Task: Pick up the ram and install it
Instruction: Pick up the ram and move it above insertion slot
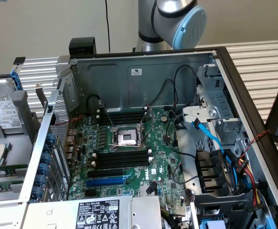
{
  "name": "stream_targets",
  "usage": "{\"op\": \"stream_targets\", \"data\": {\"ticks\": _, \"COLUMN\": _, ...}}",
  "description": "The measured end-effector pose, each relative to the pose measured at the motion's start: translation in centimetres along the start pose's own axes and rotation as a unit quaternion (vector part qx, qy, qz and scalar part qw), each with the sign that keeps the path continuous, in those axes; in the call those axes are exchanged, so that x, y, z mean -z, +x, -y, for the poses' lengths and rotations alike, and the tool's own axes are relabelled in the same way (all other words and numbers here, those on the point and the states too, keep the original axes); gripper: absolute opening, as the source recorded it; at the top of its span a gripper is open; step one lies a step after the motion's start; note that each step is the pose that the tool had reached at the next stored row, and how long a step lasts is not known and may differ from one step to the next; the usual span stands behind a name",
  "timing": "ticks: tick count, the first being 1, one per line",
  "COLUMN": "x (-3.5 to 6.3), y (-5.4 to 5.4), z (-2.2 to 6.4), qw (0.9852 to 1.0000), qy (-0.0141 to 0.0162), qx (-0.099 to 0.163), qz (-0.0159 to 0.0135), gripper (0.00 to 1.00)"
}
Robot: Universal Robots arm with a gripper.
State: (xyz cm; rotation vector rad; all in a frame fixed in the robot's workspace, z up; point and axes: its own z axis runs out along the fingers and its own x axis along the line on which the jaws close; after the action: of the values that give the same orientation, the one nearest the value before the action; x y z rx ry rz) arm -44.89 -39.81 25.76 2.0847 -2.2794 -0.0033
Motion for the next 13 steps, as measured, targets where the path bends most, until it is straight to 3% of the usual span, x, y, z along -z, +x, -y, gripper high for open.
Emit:
{"op": "stream_targets", "data": {"ticks": 4, "x": -0.69, "y": 0.8, "z": 0.11, "qw": 1.0000, "qy": 0.0002, "qx": 0.005, "qz": -0.0002, "gripper": 0.24}}
{"op": "stream_targets", "data": {"ticks": 13, "x": -2.35, "y": 1.2, "z": 0.28, "qw": 0.9994, "qy": 0.0013, "qx": 0.034, "qz": -0.0013, "gripper": 0.24}}
